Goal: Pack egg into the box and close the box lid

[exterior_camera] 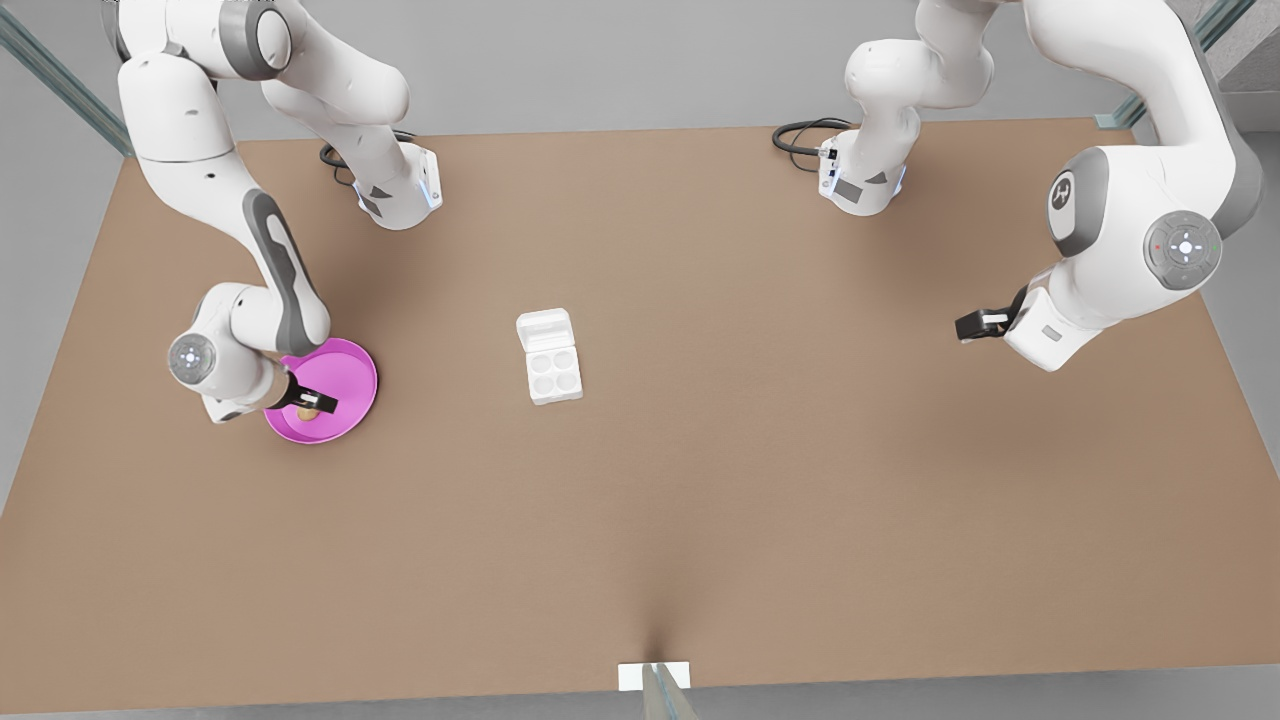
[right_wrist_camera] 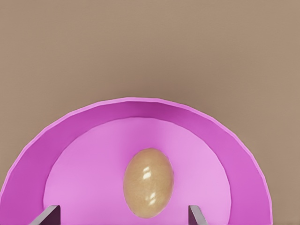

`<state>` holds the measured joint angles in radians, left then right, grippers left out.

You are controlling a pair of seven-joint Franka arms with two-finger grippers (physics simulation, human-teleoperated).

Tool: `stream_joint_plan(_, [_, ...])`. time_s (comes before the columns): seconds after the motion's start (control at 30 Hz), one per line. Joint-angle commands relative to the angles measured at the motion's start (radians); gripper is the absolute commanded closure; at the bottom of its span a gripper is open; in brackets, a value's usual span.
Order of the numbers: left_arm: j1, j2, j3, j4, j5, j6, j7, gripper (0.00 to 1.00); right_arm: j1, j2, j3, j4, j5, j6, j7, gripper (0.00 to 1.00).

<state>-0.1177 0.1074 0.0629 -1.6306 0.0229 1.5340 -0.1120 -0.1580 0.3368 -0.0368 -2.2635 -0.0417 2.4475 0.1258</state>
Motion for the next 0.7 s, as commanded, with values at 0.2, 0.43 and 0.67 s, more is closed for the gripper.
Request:
stream_joint_plan(0.2, [-0.007,-0.003,-0.001,0.000,0.000,-0.003,0.000,0.00,-0.012,0.056,0.000,-0.002,-0.012,0.059,0.000,0.00])
stream_joint_plan(0.43, [-0.007,-0.003,-0.002,-0.002,0.000,-0.002,0.000,0.00,-0.011,0.067,0.000,0.002,-0.012,0.065,0.000,0.24])
stream_joint_plan(0.67, [-0.013,0.001,-0.002,-0.002,0.002,0.000,0.000,0.00,-0.011,0.067,0.002,0.002,-0.012,0.065,0.006,0.35])
